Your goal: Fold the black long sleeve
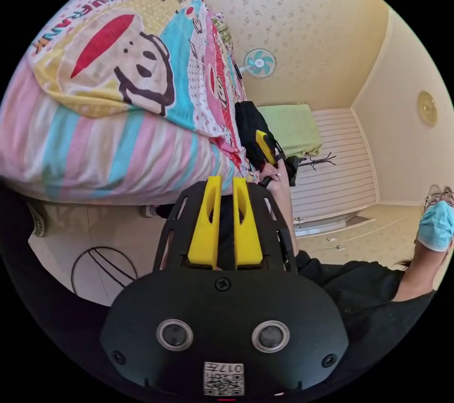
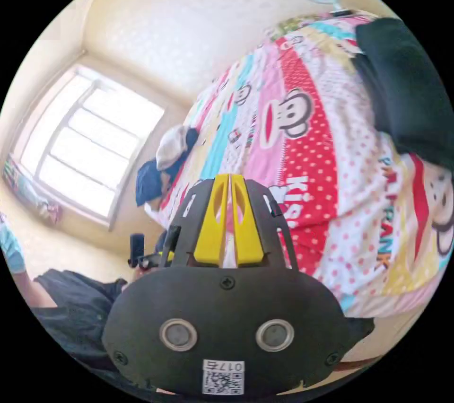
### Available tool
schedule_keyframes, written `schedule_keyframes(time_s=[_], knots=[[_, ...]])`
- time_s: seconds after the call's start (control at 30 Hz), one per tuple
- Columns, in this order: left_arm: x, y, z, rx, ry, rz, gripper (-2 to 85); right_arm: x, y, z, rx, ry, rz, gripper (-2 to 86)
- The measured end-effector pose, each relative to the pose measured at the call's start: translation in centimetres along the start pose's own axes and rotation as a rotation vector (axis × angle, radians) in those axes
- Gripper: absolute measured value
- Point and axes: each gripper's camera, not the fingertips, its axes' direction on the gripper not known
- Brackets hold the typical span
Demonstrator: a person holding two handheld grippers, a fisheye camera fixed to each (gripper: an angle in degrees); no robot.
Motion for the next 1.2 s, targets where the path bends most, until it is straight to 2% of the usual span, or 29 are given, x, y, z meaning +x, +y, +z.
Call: schedule_keyframes(time_s=[0.07,0.1,0.13,0.17,0.23,0.27,0.33,0.37,0.43,0.53,0.6,0.67,0.7,0.73,0.77,0.87,0.93,1.0,1.07,1.1,1.13,1.17,1.2], knots=[[1.3,-0.4,-0.9,0.029,-0.058,0.045,5.1,-7.1,-4.0,12.6,-0.449,0.223,-0.239,1.1],[1.9,-0.6,-1.6,0.052,-0.108,0.071,5.2,-8.1,-4.3,16.3,-0.581,0.268,-0.271,1.0],[2.3,-0.6,-2.5,0.076,-0.152,0.094,5.4,-9.2,-3.9,23.8,-0.815,0.382,-0.303,0.9],[2.5,-0.7,-3.0,0.088,-0.172,0.104,5.6,-10.7,-3.6,28.7,-0.859,0.518,-0.379,0.8],[2.6,-0.8,-6.3,0.174,-0.293,0.131,7.0,-13.1,-3.2,33.0,-0.970,0.616,-0.513,0.7],[2.6,-0.9,-7.5,0.211,-0.341,0.135,7.5,-13.6,-3.7,35.6,-1.037,0.643,-0.491,0.6],[3.4,-0.9,-14.3,0.452,-0.589,0.160,10.8,-14.1,-4.3,38.8,-1.110,0.677,-0.438,0.5],[3.7,-1.0,-16.1,0.519,-0.646,0.165,11.8,-14.9,-4.2,40.9,-1.160,0.706,-0.465,0.5],[4.8,-1.9,-24.3,0.784,-0.806,0.128,15.6,-16.0,-3.8,43.5,-1.222,0.745,-0.515,0.5],[4.8,-3.1,-32.9,1.082,-0.905,0.000,16.7,-16.7,-4.1,46.4,-1.260,0.764,-0.492,0.4],[3.0,-4.2,-36.2,1.169,-0.913,-0.113,14.7,-16.9,-4.6,47.4,-1.258,0.756,-0.445,0.4],[-0.8,-6.3,-38.2,1.068,-0.767,-0.323,9.5,-17.2,-5.1,48.1,-1.247,0.732,-0.416,0.4],[-3.7,-7.8,-38.3,0.941,-0.597,-0.434,4.8,-17.3,-5.1,48.1,-1.244,0.717,-0.424,0.4],[-4.4,-8.0,-37.3,0.931,-0.497,-0.418,4.1,-17.3,-5.4,47.8,-1.227,0.673,-0.429,0.4],[-4.0,-7.9,-36.6,0.942,-0.476,-0.392,3.8,-16.9,-6.0,47.1,-1.193,0.613,-0.386,0.4],[1.0,-8.9,-31.0,0.824,-0.427,-0.088,2.2,-14.0,-7.6,44.1,-1.056,0.416,-0.155,0.4],[5.4,-9.8,-23.5,0.602,-0.321,0.142,1.0,-12.3,-7.6,41.9,-0.959,0.289,-0.071,0.3],[7.5,-9.9,-16.8,0.392,-0.270,0.253,0.4,-10.7,-6.8,39.5,-0.843,0.156,-0.019,0.3],[8.6,-8.4,-10.3,0.209,-0.164,0.392,0.0,-9.3,-4.2,35.7,-0.613,-0.020,-0.041,0.3],[8.5,-7.0,-6.1,0.052,-0.045,0.442,-0.2,-9.3,-3.1,34.7,-0.535,-0.057,-0.079,0.3],[7.8,-5.4,-2.2,-0.140,0.090,0.447,-0.4,-9.0,-0.3,32.6,-0.350,-0.107,-0.146,0.3],[7.3,-4.5,-0.3,-0.246,0.154,0.430,-0.5,-8.5,3.0,30.6,-0.151,-0.145,-0.135,0.3],[6.2,-2.2,2.6,-0.421,0.271,0.402,-0.6,-8.4,4.5,29.7,-0.075,-0.148,-0.126,0.3]])
